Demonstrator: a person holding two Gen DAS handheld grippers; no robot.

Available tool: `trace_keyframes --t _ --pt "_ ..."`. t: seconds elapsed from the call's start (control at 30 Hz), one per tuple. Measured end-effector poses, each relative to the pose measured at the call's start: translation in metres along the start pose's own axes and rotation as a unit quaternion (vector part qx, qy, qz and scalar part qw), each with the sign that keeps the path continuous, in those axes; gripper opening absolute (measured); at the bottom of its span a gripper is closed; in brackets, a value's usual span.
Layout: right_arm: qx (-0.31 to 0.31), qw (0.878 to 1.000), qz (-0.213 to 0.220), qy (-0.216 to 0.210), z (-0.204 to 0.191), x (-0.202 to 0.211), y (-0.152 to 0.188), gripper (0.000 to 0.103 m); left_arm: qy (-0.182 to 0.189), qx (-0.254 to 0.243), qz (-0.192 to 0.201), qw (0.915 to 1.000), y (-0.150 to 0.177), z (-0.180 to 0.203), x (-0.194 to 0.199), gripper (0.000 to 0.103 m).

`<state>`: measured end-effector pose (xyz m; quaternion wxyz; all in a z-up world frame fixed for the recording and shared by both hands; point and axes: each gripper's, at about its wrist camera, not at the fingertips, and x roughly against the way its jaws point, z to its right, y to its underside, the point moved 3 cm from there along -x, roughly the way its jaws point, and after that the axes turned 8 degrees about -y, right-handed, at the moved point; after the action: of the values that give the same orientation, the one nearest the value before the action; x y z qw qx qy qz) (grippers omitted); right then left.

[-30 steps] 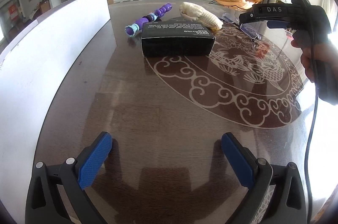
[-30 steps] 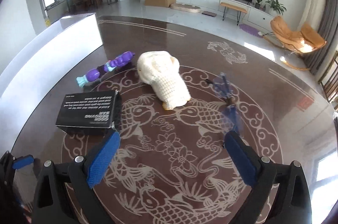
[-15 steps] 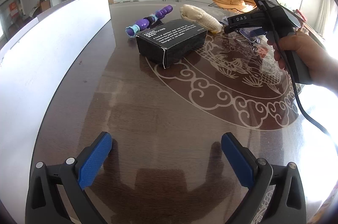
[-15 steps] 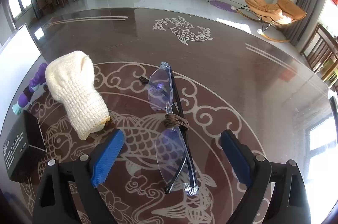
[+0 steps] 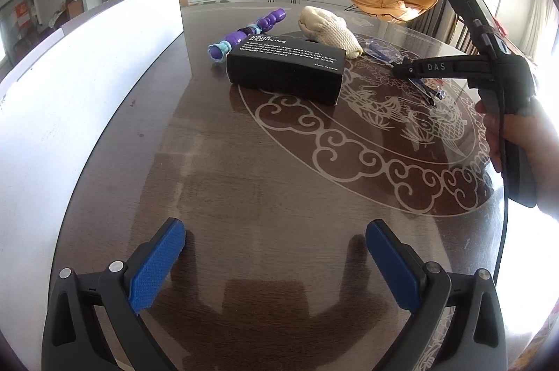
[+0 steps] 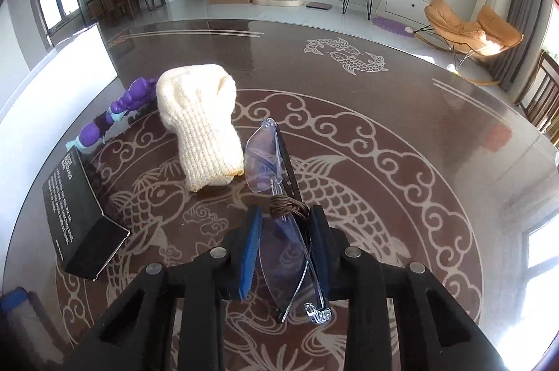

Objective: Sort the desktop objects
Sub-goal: 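Close the right gripper on the clear glasses and lift them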

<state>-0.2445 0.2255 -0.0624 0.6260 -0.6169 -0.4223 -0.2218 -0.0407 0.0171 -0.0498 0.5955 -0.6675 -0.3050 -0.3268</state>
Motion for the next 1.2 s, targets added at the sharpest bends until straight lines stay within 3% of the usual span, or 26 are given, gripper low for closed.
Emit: trace_keyframes --t 0.23,0.33,0.37,0.47,0.5,0.67,0.77,1.2 --pt "0.03 0.999 0.015 -0.011 -0.028 0.056 0.087 0.029 -0.002 -0.001 -0.001 1.0 0.0 0.001 0.0 0.103" --pt "0.023 0.999 0.025 -0.007 -0.031 0.071 0.109 0.031 -0.004 -0.004 -0.002 1.0 0.001 0.001 0.0 0.103" --pt "0.017 1.0 0.025 -0.004 -0.03 0.073 0.112 0.037 -0.005 -0.005 -0.002 1.0 0.001 0.001 0.0 0.103" --pt "0.007 1.0 0.021 -0.006 -0.025 0.073 0.111 0.069 -0.009 -0.009 -0.003 0.9999 0.002 0.002 0.0 0.103" --pt "0.007 1.0 0.017 0.002 -0.022 0.071 0.108 0.072 -0.009 -0.01 -0.004 0.9999 0.002 0.002 0.0 0.103" --pt "-0.018 1.0 0.018 -0.002 -0.024 0.068 0.108 0.084 -0.012 -0.012 -0.005 0.9998 0.003 0.002 0.0 0.103" --pt "-0.016 1.0 0.012 0.017 -0.032 0.064 0.107 0.09 -0.012 -0.012 -0.005 0.9998 0.003 0.002 0.001 0.103" --pt "-0.008 1.0 0.003 0.012 -0.037 0.061 0.11 0.099 -0.012 -0.012 -0.005 0.9998 0.003 0.002 0.001 0.103"
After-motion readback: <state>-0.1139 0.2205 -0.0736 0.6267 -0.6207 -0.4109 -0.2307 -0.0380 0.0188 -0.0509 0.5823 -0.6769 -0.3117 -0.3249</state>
